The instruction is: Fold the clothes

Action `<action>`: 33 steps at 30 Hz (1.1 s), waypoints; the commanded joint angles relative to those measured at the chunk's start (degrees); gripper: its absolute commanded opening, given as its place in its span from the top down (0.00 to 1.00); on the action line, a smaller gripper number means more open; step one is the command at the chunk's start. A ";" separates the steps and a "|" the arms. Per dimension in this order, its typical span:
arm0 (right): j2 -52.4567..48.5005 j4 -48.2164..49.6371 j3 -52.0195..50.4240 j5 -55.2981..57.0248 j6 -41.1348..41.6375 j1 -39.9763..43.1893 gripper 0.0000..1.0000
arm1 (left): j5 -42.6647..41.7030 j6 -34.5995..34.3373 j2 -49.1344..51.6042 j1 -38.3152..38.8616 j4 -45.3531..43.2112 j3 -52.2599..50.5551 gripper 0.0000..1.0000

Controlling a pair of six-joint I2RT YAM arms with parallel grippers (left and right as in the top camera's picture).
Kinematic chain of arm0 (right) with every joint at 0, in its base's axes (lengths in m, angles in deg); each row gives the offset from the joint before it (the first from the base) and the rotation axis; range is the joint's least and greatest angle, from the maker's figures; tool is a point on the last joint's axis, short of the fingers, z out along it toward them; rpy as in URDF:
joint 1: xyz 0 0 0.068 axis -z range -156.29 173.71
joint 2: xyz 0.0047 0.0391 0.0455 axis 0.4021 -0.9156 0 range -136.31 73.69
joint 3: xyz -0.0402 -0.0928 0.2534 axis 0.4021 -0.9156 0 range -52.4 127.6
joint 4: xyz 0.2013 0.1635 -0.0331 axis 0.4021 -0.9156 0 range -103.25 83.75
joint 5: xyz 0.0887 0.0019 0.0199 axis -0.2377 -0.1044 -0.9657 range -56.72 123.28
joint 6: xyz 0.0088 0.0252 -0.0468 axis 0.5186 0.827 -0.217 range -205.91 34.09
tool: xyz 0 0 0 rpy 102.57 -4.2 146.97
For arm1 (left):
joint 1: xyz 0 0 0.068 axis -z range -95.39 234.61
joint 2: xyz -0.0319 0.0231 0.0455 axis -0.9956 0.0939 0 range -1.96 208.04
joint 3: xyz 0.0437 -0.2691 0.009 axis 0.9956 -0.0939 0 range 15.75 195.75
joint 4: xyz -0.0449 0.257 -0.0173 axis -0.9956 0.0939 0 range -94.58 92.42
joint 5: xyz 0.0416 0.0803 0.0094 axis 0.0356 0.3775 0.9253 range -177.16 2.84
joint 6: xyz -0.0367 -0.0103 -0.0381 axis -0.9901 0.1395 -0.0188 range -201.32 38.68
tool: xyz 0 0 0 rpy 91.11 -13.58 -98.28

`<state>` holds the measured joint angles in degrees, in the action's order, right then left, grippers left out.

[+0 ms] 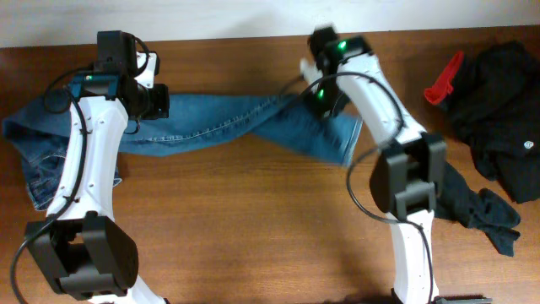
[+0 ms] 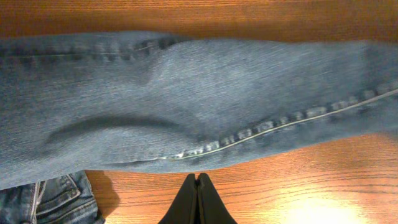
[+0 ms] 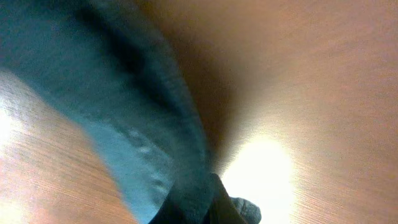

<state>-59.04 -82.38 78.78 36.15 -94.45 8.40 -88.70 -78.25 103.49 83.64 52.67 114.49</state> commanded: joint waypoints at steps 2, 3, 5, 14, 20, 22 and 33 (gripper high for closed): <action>8.92 0.50 9.70 14.01 1.01 0.61 0.96 | -0.63 0.92 0.17 0.20 -0.11 -0.24 0.98; 8.96 -0.13 10.19 14.16 1.05 0.61 0.95 | -0.61 0.92 0.17 0.20 -0.13 -0.24 0.98; 8.74 -2.73 9.68 14.34 1.07 0.61 0.91 | -0.61 0.92 0.17 0.20 0.02 -0.24 0.98; 8.61 -10.80 7.91 21.29 3.10 0.61 0.79 | -0.61 0.92 0.17 0.17 0.42 -0.24 0.79; 8.61 -11.69 7.91 31.23 3.50 0.61 0.83 | -0.61 0.92 0.17 0.17 0.92 -0.24 0.70; 8.61 -7.28 7.91 40.83 3.45 0.61 0.90 | -0.63 0.92 0.17 0.17 0.70 -0.24 0.70; 8.61 -2.67 7.91 42.82 3.50 0.61 0.54 | -0.61 0.92 0.17 0.17 0.63 -0.24 0.61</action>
<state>-51.25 -85.29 86.19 75.30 -92.00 8.53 -88.72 -77.77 103.49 83.64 53.31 114.49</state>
